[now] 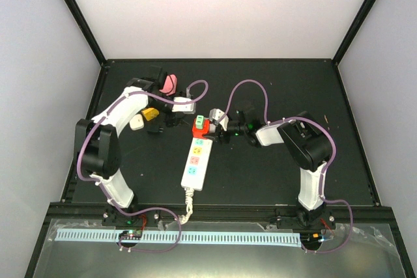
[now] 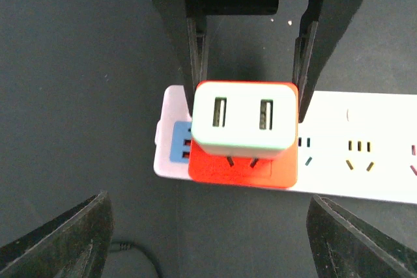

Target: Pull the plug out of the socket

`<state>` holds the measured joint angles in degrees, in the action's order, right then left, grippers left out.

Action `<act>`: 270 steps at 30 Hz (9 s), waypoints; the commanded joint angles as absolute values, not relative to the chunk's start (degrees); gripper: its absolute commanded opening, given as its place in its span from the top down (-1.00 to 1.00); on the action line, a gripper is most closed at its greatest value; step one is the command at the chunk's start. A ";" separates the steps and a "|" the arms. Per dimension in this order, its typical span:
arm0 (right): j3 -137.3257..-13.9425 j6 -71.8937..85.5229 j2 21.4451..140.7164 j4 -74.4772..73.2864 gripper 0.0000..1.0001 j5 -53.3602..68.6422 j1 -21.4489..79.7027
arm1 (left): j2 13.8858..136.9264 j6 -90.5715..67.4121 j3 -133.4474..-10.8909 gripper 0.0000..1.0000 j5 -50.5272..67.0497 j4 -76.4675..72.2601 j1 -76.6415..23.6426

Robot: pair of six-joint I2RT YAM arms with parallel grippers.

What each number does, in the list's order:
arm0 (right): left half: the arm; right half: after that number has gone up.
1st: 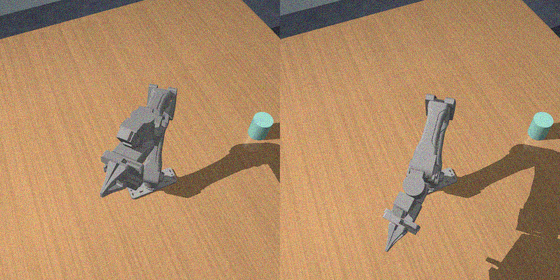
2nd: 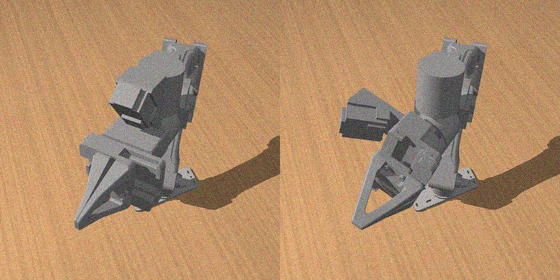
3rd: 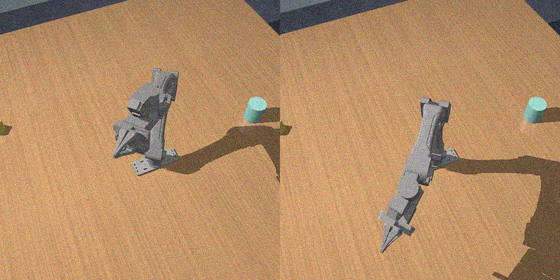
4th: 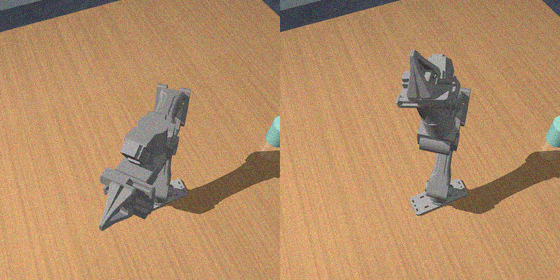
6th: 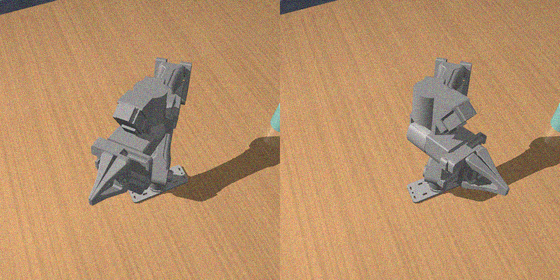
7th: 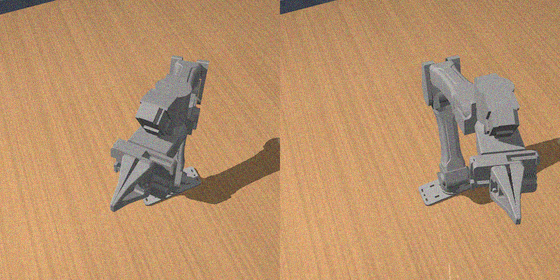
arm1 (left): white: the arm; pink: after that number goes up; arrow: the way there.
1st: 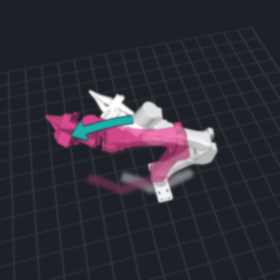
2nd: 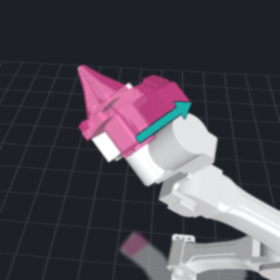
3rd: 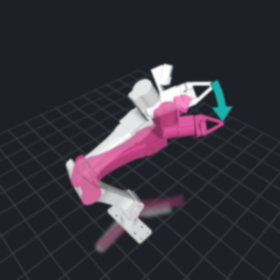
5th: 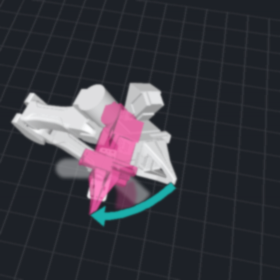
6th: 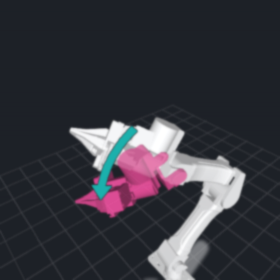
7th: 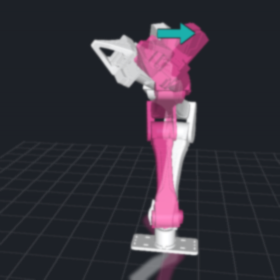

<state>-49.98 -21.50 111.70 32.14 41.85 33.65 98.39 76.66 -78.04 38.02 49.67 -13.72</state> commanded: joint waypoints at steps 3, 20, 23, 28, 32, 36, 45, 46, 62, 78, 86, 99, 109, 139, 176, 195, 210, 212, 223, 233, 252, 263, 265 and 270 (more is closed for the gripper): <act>-48.87 -22.51 113.82 28.56 0.98 40.61 33.84 | 101.72 75.84 -81.71 -0.65 40.99 50.57 -16.84; -48.79 -22.23 113.89 29.05 0.98 40.61 33.84 | 103.72 76.27 -82.92 0.19 43.19 53.12 -20.57; -48.72 -22.15 113.90 29.17 0.98 40.68 33.86 | 102.90 75.89 -82.86 0.34 43.03 53.10 -20.54; -48.74 -22.05 113.82 29.18 0.98 40.69 33.84 | 102.69 74.88 -84.73 0.52 42.83 54.57 -20.52; -48.69 -22.06 113.90 29.17 0.98 40.75 33.88 | 102.95 74.27 -86.27 0.57 43.11 55.74 -20.54; -48.73 -22.05 113.90 29.16 0.98 40.72 33.84 | 102.77 74.42 -86.78 0.59 43.68 56.47 -20.50; -48.69 -21.97 113.91 29.16 0.98 40.77 33.78 | 101.71 74.61 -86.85 0.61 44.12 56.87 -20.57; -48.69 -21.97 113.91 29.12 0.98 40.75 33.80 | 101.63 74.60 -86.77 0.61 44.19 56.87 -20.57; -49.11 -21.59 113.95 28.60 0.98 40.76 33.78 | 98.54 74.82 -82.28 0.62 45.37 52.45 -20.99; -49.24 -21.39 113.97 28.48 0.98 40.78 33.66 | 96.77 75.34 -81.62 0.62 45.56 52.05 -21.27; -49.26 -21.34 113.99 28.48 0.98 40.74 33.66 | 97.31 75.44 -83.35 0.62 46.90 54.32 -21.27; -49.31 -21.03 113.99 28.55 0.98 40.61 33.66 | 94.13 76.43 -80.06 0.63 45.27 51.51 -22.38; -49.33 -20.92 114.03 28.52 0.98 40.65 33.57 | 91.86 76.46 -77.01 0.65 43.02 47.96 -23.27; -49.48 -20.83 114.03 28.39 0.98 40.68 33.49 | 91.38 70.66 -82.77 0.65 39.40 60.34 -18.86; -49.89 -20.13 114.25 28.30 0.97 40.61 33.45 | 95.21 62.95 -65.50 0.52 -4.63 61.24 0.99; -50.11 -19.77 114.34 28.08 0.97 40.83 33.22 | 100.50 57.92 -65.98 -0.40 -6.22 56.93 0.80; -50.21 -19.71 114.42 27.94 0.97 40.90 33.22 | 89.69 56.02 -75.09 -0.98 10.38 59.00 0.80; -50.23 -19.75 114.37 27.94 0.97 40.91 33.25 | 86.85 54.76 -75.67 -0.98 13.16 55.08 0.82; -50.24 -20.16 114.34 27.72 0.95 41.13 33.27 | 77.68 52.65 -74.30 -0.98 38.19 44.89 -0.34; -50.43 -20.05 114.41 27.50 0.21 41.10 33.22 | 89.94 66.54 -80.47 -0.97 46.28 56.18 -7.16; -49.22 -19.07 114.33 30.31 -0.84 40.51 33.22 | 101.62 74.91 -80.87 -0.90 41.19 53.66 -16.42; -49.71 -19.20 114.44 29.38 -0.84 40.58 33.22 | 104.90 73.41 -79.84 -0.91 36.17 49.31 -20.48; -49.66 -19.36 114.40 29.23 -0.84 40.64 33.23 | 105.06 73.26 -79.32 -0.90 35.62 48.35 -20.88; -49.72 -19.42 114.40 29.10 -0.84 40.64 33.22 | 106.53 72.77 -79.52 -0.78 34.48 48.46 -22.01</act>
<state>-49.89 -19.16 114.02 30.41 41.12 33.39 104.84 72.31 -79.35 35.42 49.65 -21.04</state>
